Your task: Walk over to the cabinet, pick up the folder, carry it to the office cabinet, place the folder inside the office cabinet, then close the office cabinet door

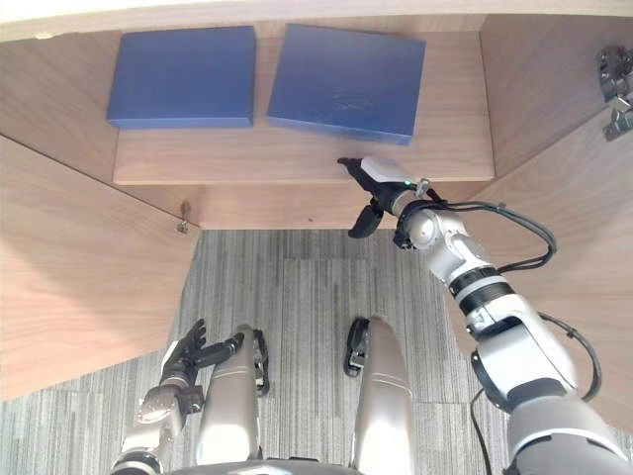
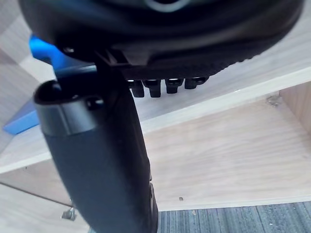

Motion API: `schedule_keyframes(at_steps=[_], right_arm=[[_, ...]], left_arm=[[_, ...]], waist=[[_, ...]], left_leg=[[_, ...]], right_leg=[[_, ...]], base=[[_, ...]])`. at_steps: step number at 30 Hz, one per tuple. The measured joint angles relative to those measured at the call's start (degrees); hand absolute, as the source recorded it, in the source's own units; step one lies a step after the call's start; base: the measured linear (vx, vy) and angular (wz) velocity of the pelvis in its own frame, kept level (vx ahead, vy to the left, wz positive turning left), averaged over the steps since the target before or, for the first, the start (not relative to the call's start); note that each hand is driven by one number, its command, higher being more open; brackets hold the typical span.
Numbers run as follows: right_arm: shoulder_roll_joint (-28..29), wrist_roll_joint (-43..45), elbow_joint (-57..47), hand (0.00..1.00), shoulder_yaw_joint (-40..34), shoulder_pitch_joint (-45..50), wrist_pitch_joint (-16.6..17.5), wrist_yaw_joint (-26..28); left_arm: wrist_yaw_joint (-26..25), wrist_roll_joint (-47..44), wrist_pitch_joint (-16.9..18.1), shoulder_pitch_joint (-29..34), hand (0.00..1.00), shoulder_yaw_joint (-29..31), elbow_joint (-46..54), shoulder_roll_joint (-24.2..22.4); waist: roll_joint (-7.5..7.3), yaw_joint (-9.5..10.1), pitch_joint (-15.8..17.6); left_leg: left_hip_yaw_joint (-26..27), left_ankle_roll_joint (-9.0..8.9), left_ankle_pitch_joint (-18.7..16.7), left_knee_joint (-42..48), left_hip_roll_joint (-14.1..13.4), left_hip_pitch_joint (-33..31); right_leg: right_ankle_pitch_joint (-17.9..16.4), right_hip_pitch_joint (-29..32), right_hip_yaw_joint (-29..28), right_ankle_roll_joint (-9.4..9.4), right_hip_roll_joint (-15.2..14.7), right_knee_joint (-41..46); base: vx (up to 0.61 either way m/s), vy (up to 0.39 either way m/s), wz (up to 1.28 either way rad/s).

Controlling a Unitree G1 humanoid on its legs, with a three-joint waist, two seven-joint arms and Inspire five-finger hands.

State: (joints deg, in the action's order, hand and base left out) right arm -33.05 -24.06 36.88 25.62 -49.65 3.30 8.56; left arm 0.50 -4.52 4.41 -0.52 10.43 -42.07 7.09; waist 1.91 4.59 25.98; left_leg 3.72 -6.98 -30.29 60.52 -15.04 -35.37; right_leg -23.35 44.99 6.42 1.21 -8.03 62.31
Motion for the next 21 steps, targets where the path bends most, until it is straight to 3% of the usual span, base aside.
schedule_keyframes(at_steps=[8, 15, 21], right_arm=[[4.2, 6.3, 5.0, 1.0, -8.7, -4.0, -2.8, -5.5], [5.6, 5.4, 7.6, 1.0, -8.7, -6.2, -2.9, -8.6], [5.9, -1.9, 10.3, 1.0, -6.6, -7.1, -1.6, -8.5]], left_arm=[[-0.7, -0.6, 0.8, -0.4, 1.0, 0.0, 0.4, -0.6], [-1.2, -0.7, 1.4, -0.4, 1.0, -0.5, 0.7, -0.9], [-1.3, 0.1, 1.3, -0.4, 1.0, -0.6, 0.5, -1.1]], waist=[[0.7, 0.09, 0.3], [1.95, -0.14, 0.8], [2.6, -0.48, 0.6]], left_leg=[[-0.1, 0.46, -0.2, 2.3, 0.6, -2.7], [-0.3, 0.87, -0.3, 3.1, 1.0, -3.6], [-0.4, 1.0, -0.3, 3.1, 1.4, -3.8]], right_leg=[[1.1, 2.1, -0.5, 0.7, -0.7, 0.5], [1.2, 3.0, -0.7, 0.77, -1.1, 1.1], [1.2, 3.0, -0.6, 0.75, -1.6, 1.3]], base=[[-0.03, 0.023, 0.0], [0.0, 0.0, 0.0], [0.0, -0.013, 0.02]])
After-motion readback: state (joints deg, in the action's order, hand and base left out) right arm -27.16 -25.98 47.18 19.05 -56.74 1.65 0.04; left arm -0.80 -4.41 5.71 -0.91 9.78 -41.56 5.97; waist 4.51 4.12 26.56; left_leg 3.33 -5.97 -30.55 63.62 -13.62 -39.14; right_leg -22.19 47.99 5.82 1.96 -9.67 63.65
